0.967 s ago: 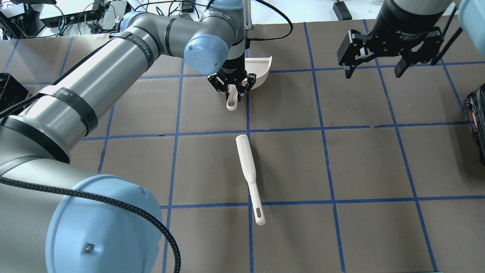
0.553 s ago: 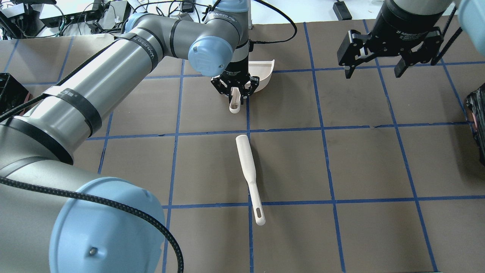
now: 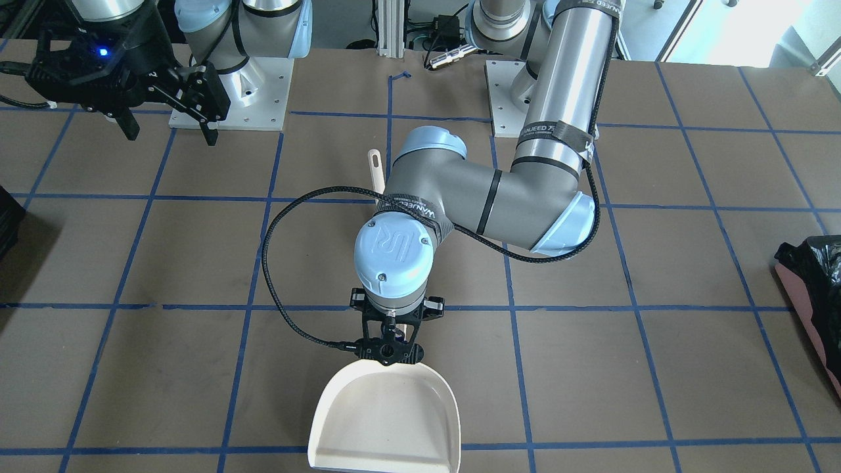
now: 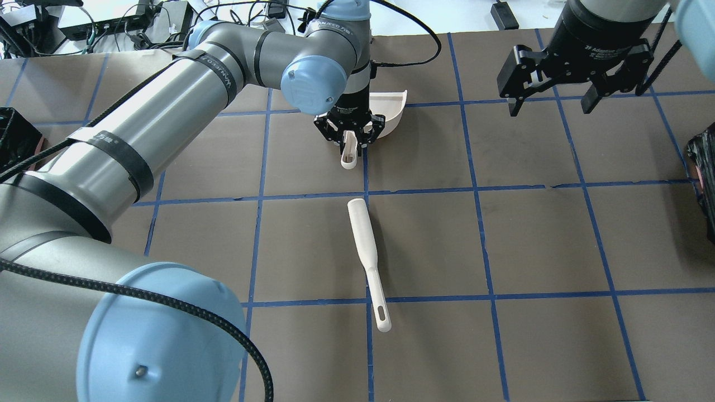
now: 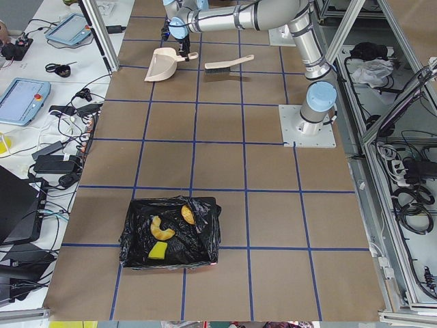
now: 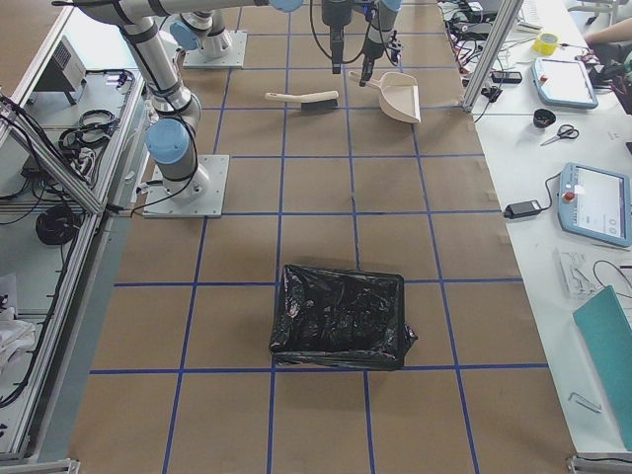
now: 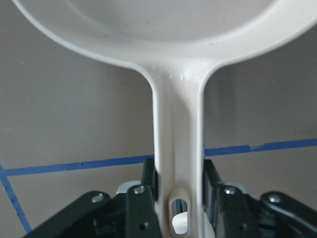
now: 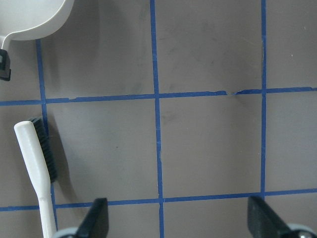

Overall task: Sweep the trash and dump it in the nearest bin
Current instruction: 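Set the dustpan down and open the left gripper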

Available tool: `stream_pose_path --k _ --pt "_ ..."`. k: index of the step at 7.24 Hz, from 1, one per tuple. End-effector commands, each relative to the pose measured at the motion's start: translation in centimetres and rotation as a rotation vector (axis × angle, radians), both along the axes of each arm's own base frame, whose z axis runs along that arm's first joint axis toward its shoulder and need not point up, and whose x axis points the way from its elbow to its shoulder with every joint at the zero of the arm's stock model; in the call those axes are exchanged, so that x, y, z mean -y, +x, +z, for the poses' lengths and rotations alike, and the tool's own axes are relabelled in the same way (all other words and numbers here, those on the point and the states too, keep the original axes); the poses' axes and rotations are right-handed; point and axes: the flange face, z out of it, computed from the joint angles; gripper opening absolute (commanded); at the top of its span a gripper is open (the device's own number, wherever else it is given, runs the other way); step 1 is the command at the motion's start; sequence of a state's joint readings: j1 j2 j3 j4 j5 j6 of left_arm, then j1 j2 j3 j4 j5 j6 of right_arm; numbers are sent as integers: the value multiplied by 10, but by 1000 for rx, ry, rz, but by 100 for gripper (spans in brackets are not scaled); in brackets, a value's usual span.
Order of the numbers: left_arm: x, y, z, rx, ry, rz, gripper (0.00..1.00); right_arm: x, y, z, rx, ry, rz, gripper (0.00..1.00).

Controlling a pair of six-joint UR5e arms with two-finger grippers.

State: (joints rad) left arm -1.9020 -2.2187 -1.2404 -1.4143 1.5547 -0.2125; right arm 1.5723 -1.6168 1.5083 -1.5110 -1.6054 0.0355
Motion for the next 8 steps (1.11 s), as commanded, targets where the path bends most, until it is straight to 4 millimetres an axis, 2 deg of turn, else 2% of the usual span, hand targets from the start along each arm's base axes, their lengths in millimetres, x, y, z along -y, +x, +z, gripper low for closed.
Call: stream_pose_path --k 1,5,6,8 --pt "-2 -4 -2 4 4 3 0 0 0 -1 1 1 0 100" --pt "-8 -13 -4 11 6 -13 0 0 0 -1 1 1 0 100" --pt "-9 -14 -3 10 3 -14 18 0 0 -1 1 1 0 100" --pt "-9 -14 -2 10 2 -14 24 0 0 -1 1 3 0 100"
